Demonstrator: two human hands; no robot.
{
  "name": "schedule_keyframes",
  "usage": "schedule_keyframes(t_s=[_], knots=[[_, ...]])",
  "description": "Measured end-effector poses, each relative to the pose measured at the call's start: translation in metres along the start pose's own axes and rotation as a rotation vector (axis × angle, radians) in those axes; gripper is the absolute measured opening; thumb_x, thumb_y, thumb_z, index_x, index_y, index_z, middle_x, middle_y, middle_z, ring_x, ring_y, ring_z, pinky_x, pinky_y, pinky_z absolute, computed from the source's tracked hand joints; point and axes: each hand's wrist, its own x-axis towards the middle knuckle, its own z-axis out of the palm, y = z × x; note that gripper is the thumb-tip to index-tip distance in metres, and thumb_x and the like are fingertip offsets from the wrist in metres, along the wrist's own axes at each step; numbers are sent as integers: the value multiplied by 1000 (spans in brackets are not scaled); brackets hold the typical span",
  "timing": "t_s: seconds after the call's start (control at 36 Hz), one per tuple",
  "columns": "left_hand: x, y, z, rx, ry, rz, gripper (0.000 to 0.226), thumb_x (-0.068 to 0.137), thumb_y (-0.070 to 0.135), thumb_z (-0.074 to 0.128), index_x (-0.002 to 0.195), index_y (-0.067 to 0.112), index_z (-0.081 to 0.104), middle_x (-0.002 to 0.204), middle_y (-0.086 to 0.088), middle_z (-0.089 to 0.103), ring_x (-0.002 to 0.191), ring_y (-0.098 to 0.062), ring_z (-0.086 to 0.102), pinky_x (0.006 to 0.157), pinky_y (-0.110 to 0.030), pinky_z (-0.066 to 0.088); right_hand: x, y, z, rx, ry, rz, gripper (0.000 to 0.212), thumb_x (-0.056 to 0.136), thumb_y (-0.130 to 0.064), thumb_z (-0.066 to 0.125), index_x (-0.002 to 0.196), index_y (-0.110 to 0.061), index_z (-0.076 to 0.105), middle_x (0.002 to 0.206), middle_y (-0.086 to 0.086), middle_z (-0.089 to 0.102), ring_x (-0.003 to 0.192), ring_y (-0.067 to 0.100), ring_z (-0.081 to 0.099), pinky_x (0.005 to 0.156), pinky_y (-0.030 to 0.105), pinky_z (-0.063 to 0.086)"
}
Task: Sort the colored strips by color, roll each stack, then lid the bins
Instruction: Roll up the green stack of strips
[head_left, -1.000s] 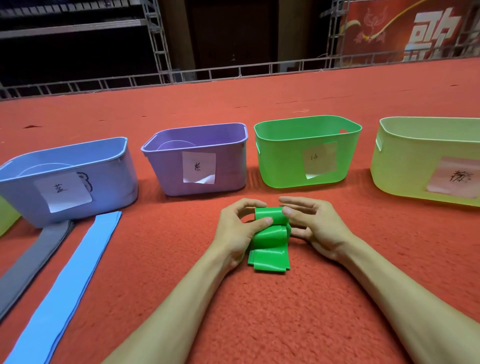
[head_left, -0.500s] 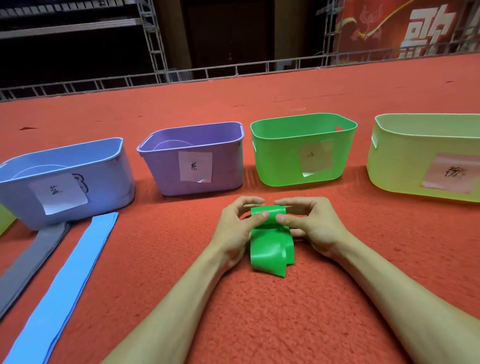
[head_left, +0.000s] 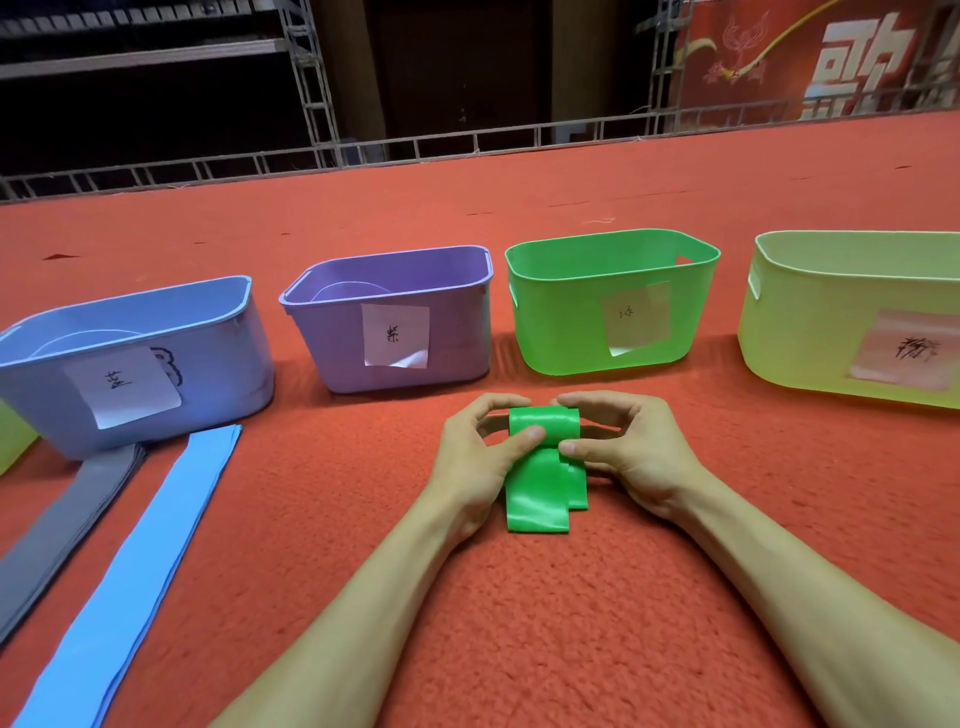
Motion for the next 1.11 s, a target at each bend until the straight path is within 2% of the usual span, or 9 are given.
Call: schedule_keyframes(t_s=[0.17, 0.31, 0.39, 0.53, 0.61, 0.69, 0.78, 1.0, 1.11], knots=[[0, -2, -2, 43, -3, 46, 36, 73, -15, 70, 90, 15, 62, 94, -1, 66, 75, -2, 65, 68, -29, 57, 1, -6, 1, 100, -45, 101, 52, 66, -9, 71, 118, -9, 62, 106, 16, 70, 91, 29, 69, 78, 44, 58], [0, -2, -2, 51, -24, 75, 41, 70, -20, 67, 89, 15, 61, 101, -9, 65, 73, -20, 64, 69, -37, 57, 1, -4, 5, -48, -20, 101, 43, 72, -21, 70, 113, -11, 65, 102, 11, 72, 88, 22, 70, 73, 37, 59], [0, -3, -2, 67, -28, 92, 42, 69, -20, 68, 88, 16, 61, 104, -12, 65, 81, -24, 65, 75, -44, 56, 2, -2, 5, -112, -5, 69, 25, 83, -14, 67, 108, -10, 67, 95, 11, 73, 76, 15, 69, 59, 26, 54], [-1, -2, -2, 54, -41, 53, 42, 70, -21, 67, 90, 16, 60, 104, -8, 66, 77, -23, 65, 64, -35, 56, 3, 0, 3, -135, 9, 54, 24, 81, -7, 69, 105, -7, 68, 98, 12, 73, 87, 20, 69, 73, 40, 58], [-2, 1, 1, -17, -61, 2, 38, 75, -18, 64, 96, 14, 59, 97, 2, 65, 75, -12, 66, 74, -40, 55, 1, -3, 3, -144, 14, 11, 29, 77, 0, 72, 103, -10, 69, 96, 6, 74, 82, 14, 69, 60, 29, 56], [-1, 1, 3, -39, -36, -33, 26, 82, -7, 65, 98, 13, 60, 93, 5, 64, 75, 0, 63, 82, -45, 51, 1, -2, 1, -193, 24, -30, 33, 72, 4, 75, 101, -13, 70, 97, 5, 74, 86, 12, 69, 64, 31, 58], [1, -1, 3, -35, -8, -70, 21, 83, 1, 67, 97, 16, 62, 94, 0, 66, 84, -12, 63, 85, -49, 52, 2, 0, -1, -215, 26, -53, 37, 70, 7, 76, 101, -12, 70, 99, 7, 74, 90, 20, 70, 73, 39, 59], [1, -2, 1, -114, -22, -130, 24, 80, -4, 69, 95, 13, 62, 89, -7, 70, 77, -16, 67, 67, -30, 58, -1, -3, 0, -174, 28, -73, 40, 68, 16, 72, 103, -4, 69, 97, 12, 73, 79, 16, 70, 52, 22, 52], [0, -1, -1, -126, -3, -107, 31, 73, -12, 70, 93, 11, 63, 86, -6, 71, 73, -13, 68, 61, -27, 56, -2, -3, 0, -152, 2, -55, 42, 69, 16, 72, 104, -8, 69, 102, 11, 73, 84, 19, 71, 55, 29, 56]])
